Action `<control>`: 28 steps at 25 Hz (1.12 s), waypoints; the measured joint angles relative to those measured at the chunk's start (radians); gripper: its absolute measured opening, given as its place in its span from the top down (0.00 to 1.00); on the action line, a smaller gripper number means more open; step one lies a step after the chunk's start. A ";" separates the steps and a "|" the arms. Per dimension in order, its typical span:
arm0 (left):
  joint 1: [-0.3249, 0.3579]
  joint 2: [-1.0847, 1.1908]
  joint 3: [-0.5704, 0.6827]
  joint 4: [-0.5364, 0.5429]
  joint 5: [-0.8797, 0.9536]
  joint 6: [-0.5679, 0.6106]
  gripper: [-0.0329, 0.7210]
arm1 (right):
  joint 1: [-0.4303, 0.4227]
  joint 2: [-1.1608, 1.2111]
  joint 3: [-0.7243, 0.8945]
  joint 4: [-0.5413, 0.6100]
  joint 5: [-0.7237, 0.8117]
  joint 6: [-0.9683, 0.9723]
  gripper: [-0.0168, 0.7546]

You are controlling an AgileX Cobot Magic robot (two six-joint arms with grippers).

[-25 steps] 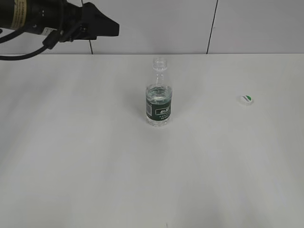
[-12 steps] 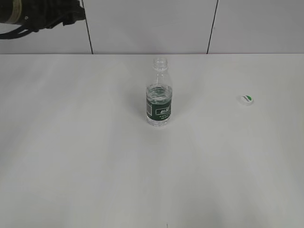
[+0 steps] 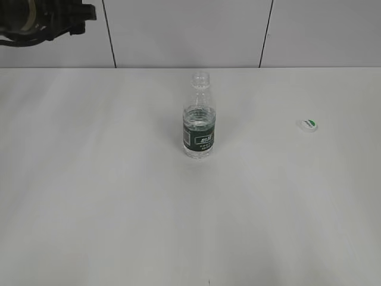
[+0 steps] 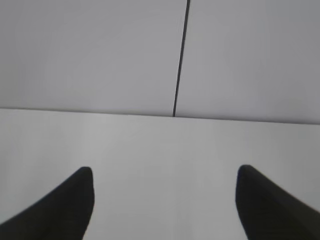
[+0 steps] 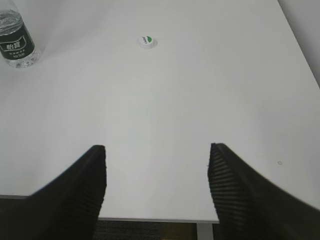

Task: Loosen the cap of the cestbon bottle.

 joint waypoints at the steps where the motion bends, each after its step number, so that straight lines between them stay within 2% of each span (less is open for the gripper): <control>1: -0.002 0.000 0.000 -0.063 0.008 0.055 0.25 | 0.000 0.000 0.000 0.000 0.000 0.000 0.34; 7: -0.014 -0.021 0.001 -0.442 0.061 0.513 0.25 | 0.000 0.000 0.000 0.000 -0.001 0.000 0.34; 10: -0.014 -0.047 0.001 -0.620 0.113 0.697 0.25 | 0.000 0.000 0.000 0.000 -0.001 0.000 0.34; 13: 0.007 -0.063 0.001 -0.816 0.171 0.850 0.25 | 0.000 0.000 0.000 0.000 -0.001 0.000 0.34; 15: 0.044 -0.072 0.001 -0.916 0.197 0.913 0.25 | 0.000 0.000 0.000 0.000 -0.001 0.000 0.34; 19: 0.111 -0.091 0.001 -0.988 0.241 0.952 0.25 | 0.000 0.000 0.000 0.000 -0.001 -0.001 0.34; 23: 0.115 -0.101 0.001 -1.002 0.280 1.019 0.25 | 0.000 0.000 0.000 0.000 -0.001 0.000 0.34; 25: 0.115 -0.101 0.000 -1.055 0.307 1.112 0.25 | 0.000 0.000 0.000 0.000 -0.001 0.000 0.34; 28: 0.128 -0.102 0.000 -1.188 0.343 1.277 0.25 | 0.000 0.000 0.000 0.000 -0.001 -0.001 0.34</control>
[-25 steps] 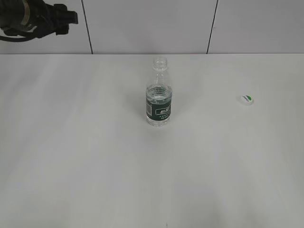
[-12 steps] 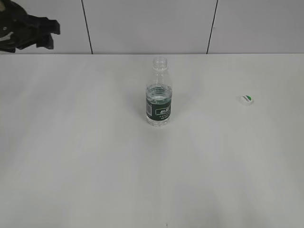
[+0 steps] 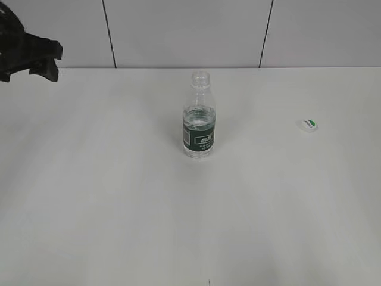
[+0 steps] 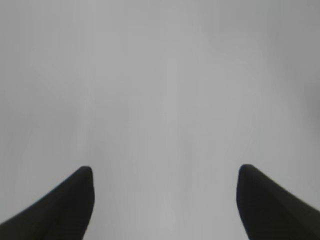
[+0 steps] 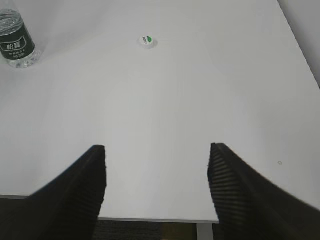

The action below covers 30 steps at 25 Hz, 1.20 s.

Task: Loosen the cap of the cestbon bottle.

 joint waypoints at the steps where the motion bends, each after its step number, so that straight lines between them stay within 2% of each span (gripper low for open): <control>1: 0.007 -0.002 0.000 -0.050 0.010 0.049 0.25 | 0.000 0.000 0.000 0.000 0.000 0.000 0.34; 5: 0.025 -0.046 0.000 -0.170 0.063 0.220 0.25 | 0.000 0.000 0.000 0.000 0.000 0.000 0.34; 7: 0.035 -0.082 0.000 -0.206 0.086 0.255 0.25 | 0.000 0.000 0.000 0.000 0.000 0.000 0.34; 13: 0.054 -0.206 0.041 -0.235 0.149 0.274 0.25 | 0.000 0.000 0.000 0.000 0.000 0.000 0.34; 25: 0.056 -0.612 0.378 -0.238 0.132 0.280 0.25 | 0.000 0.000 0.000 0.000 0.000 0.000 0.34; 30: 0.056 -0.814 0.478 -0.238 0.140 0.280 0.25 | 0.000 0.000 0.000 0.000 0.000 0.000 0.34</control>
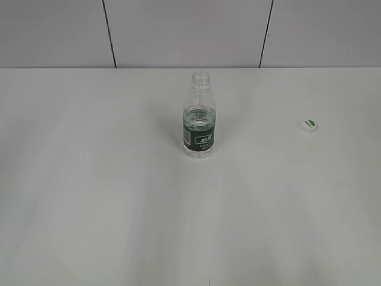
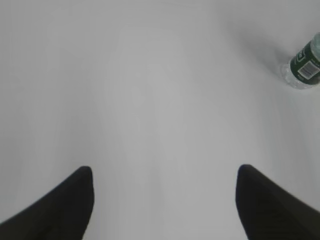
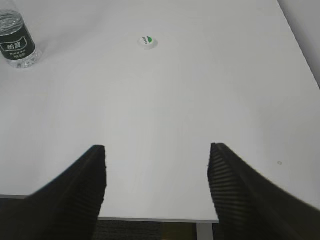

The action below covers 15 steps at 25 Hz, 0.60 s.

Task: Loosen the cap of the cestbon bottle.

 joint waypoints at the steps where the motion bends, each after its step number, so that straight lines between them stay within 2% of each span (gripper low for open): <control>1: 0.000 -0.055 0.014 0.000 0.009 0.000 0.25 | 0.000 0.000 0.000 0.000 0.000 0.000 0.34; 15: 0.000 -0.511 0.118 0.008 0.221 0.000 0.25 | 0.000 0.000 0.000 0.000 0.000 0.000 0.34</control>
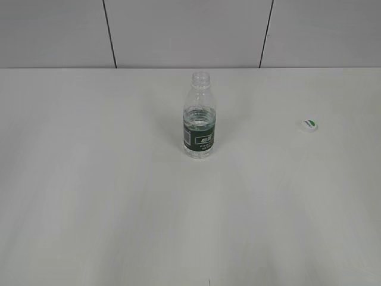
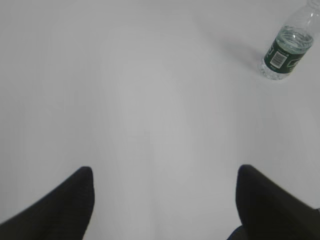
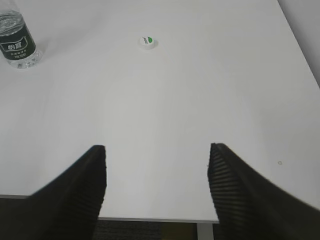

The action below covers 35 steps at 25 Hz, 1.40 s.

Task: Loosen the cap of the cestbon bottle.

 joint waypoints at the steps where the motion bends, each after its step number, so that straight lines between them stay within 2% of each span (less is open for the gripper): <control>1: 0.000 -0.033 0.004 0.008 0.016 0.000 0.25 | 0.000 0.000 0.000 0.000 0.000 0.000 0.34; 12: 0.000 -0.307 0.084 0.042 0.046 0.002 0.25 | 0.000 0.000 0.000 0.000 0.000 0.000 0.34; 28: 0.000 -0.311 0.090 0.050 0.044 0.008 0.25 | 0.000 0.000 0.000 0.000 0.000 0.000 0.34; 30: 0.012 -0.311 0.090 0.047 0.044 0.008 0.25 | 0.000 0.000 0.000 0.000 0.000 0.000 0.34; 35: 0.098 -0.311 0.090 0.024 0.044 0.008 0.26 | 0.000 0.000 0.000 0.000 0.000 0.000 0.34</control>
